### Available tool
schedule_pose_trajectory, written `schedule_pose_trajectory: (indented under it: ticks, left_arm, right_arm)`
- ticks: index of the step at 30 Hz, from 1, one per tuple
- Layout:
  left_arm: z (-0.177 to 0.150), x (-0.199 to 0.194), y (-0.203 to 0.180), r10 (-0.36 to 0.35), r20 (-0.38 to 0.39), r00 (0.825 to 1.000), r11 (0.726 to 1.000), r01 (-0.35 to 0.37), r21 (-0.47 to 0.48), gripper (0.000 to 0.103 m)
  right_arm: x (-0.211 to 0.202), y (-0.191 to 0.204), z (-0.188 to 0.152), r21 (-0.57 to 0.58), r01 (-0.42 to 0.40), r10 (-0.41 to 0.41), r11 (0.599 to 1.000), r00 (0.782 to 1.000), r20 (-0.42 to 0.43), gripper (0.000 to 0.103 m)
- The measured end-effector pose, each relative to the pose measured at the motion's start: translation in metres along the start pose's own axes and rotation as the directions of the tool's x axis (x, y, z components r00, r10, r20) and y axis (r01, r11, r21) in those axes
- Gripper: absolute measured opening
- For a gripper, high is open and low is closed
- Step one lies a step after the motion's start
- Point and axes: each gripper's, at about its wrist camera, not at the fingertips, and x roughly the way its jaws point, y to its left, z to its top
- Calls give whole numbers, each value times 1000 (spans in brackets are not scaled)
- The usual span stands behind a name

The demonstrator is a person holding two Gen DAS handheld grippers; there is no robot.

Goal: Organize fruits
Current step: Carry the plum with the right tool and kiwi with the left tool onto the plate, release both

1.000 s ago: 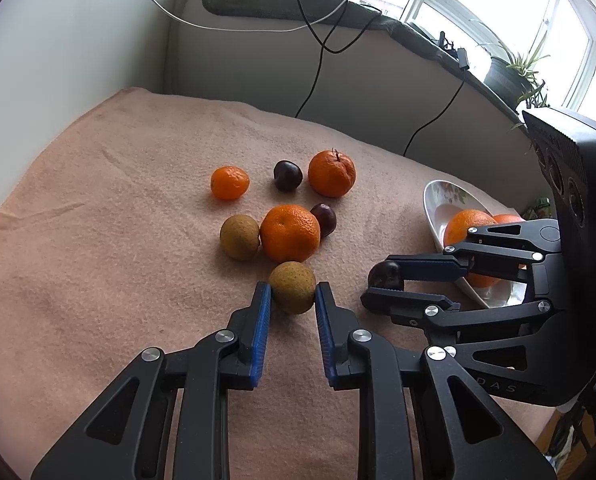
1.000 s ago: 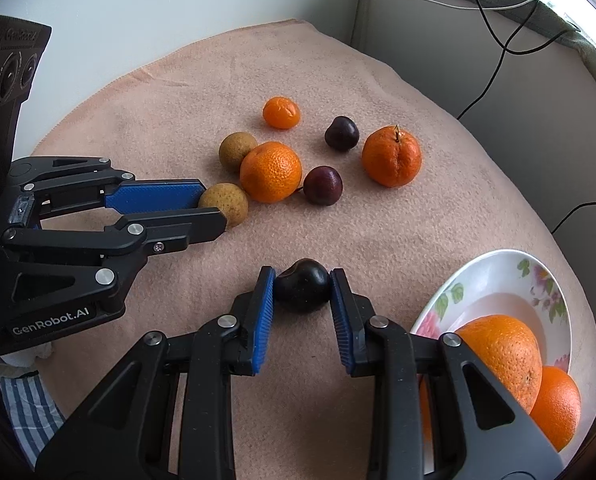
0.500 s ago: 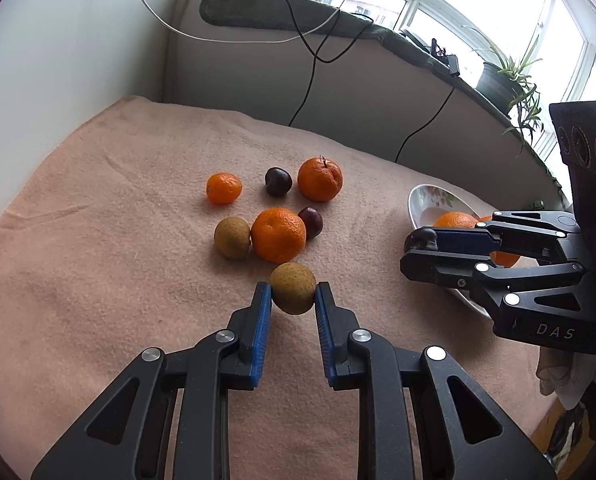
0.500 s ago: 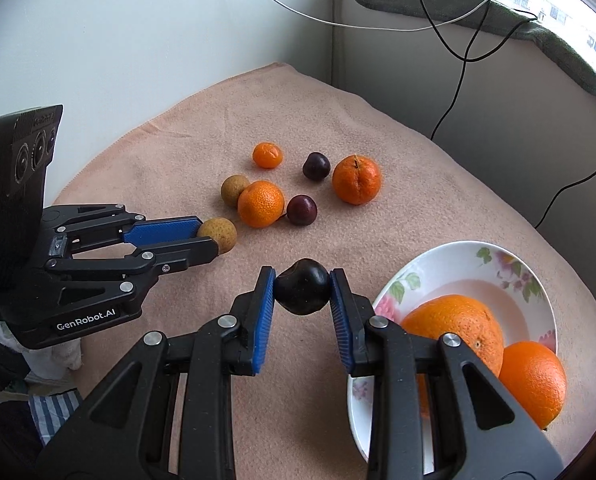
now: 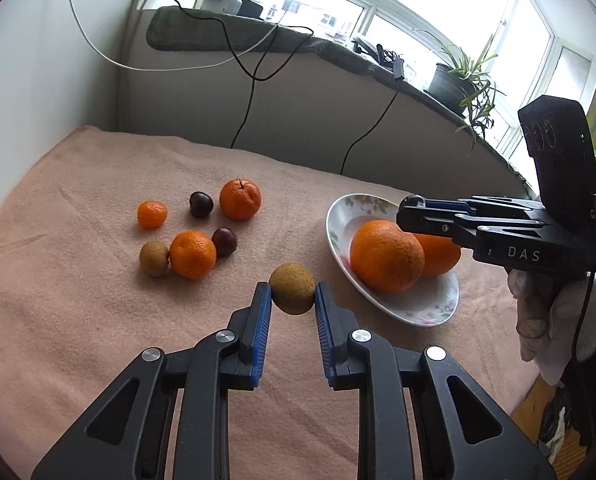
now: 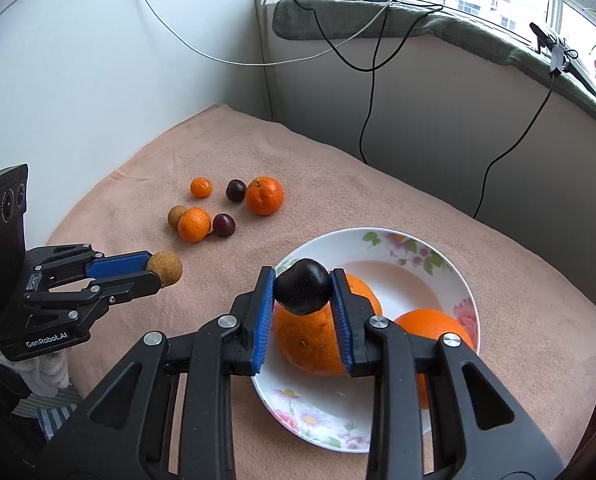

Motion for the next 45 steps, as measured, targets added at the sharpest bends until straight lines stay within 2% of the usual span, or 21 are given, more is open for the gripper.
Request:
schedule_pose_trajectory:
  ticks: [7, 15, 27, 42, 43, 45]
  left_arm:
    - [-1, 10, -46, -92, -21, 996, 994, 93, 64, 21]
    - [-1, 27, -88, -143, -47, 989, 980, 148, 131, 21]
    - [-2, 41, -116, -153, -67, 986, 970, 163, 180, 21]
    - [0, 47, -123, -141, -63, 988, 968, 151, 198, 21]
    - [0, 47, -123, -139, -60, 988, 969, 148, 199, 21]
    - [0, 46, -124, -139, -58, 989, 968, 148, 204, 22]
  right_arm:
    - [-7, -30, -6, 53, 39, -39, 998, 999, 4, 29]
    - [-3, -57, -10, 109, 45, -45, 993, 999, -3, 29]
    - [6, -66, -7, 124, 27, -27, 992, 1000, -5, 29]
    - [12, -66, -2, 126, 20, -20, 992, 1000, -1, 29]
    - [12, -66, -2, 126, 21, -21, 992, 1000, -2, 31]
    - [12, -67, -2, 133, 27, -27, 991, 1000, -3, 50]
